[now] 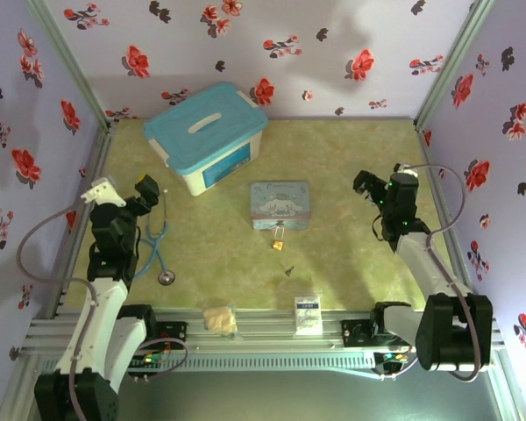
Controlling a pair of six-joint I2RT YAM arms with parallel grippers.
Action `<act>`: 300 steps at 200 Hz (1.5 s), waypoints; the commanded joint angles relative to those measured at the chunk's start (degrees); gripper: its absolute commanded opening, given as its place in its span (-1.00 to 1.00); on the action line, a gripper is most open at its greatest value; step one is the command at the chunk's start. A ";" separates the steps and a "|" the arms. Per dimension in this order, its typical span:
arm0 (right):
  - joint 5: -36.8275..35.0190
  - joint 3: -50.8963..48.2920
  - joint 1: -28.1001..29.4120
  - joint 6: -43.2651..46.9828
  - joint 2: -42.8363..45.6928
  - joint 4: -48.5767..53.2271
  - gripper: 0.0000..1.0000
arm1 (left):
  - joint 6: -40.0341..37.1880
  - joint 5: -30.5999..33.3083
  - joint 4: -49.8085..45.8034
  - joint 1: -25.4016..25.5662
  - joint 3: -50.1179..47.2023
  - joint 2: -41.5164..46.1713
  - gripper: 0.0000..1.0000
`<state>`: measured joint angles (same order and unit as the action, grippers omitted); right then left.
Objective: Unlock a padlock with a key
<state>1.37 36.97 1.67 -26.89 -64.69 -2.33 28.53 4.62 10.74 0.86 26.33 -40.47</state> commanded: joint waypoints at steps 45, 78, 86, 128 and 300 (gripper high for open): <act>-1.84 5.95 27.03 -2.92 2.63 30.52 0.82 | 9.32 -11.49 -22.45 14.94 -0.01 3.54 0.99; -5.42 5.08 38.09 -8.15 1.96 32.39 0.64 | 5.09 -11.48 -31.21 24.33 4.86 1.73 0.99; -5.72 5.08 40.51 -9.34 1.53 32.31 0.59 | 5.90 -11.49 -31.55 25.24 5.15 1.47 0.99; -10.31 4.46 52.19 -16.10 -4.09 29.29 0.40 | 12.69 -12.07 -25.18 30.23 3.58 -3.65 0.99; -9.51 -3.75 58.92 -21.37 -15.88 13.73 -0.14 | 17.34 -5.59 -20.51 41.56 4.24 -10.84 0.99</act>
<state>-6.39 34.02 60.16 -47.18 -79.55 12.62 46.39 -3.44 -8.82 41.52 29.10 -50.94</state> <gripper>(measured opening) 0.429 0.997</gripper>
